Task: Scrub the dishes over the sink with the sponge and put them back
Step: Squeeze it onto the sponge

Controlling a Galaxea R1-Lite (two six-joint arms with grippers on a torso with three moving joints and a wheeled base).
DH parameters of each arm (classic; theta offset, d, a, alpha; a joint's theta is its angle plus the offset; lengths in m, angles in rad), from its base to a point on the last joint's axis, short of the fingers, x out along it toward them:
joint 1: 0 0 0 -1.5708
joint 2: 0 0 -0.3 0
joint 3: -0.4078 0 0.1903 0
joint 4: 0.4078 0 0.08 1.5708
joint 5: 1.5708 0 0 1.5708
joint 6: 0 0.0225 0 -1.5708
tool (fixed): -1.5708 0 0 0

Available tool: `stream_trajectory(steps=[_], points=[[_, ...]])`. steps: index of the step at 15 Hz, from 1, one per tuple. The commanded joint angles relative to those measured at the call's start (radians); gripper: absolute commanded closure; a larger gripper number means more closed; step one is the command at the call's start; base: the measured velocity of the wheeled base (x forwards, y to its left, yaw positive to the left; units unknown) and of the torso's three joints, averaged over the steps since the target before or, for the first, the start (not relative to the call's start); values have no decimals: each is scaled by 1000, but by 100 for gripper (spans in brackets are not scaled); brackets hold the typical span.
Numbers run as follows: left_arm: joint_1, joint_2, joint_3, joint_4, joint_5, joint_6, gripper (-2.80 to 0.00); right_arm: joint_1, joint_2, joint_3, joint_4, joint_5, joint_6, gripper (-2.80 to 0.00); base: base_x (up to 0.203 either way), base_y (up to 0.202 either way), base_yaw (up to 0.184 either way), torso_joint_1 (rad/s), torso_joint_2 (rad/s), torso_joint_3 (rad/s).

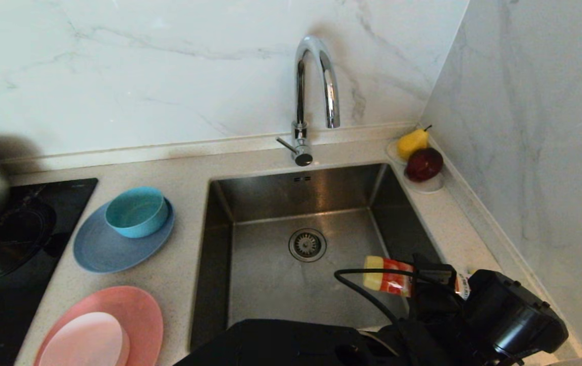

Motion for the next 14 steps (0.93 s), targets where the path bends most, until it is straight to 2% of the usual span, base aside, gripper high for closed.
stream_trajectory(steps=[1, 14], points=[[-2, 9, 0, 2, 6, 7, 0, 0, 1, 0, 0, 0, 0, 0, 0, 0, 0, 0, 0, 0], [-11, 56, 0, 12, 67, 19, 0, 0, 1, 0, 0, 0, 0, 0, 0, 0, 0, 0, 0, 0]])
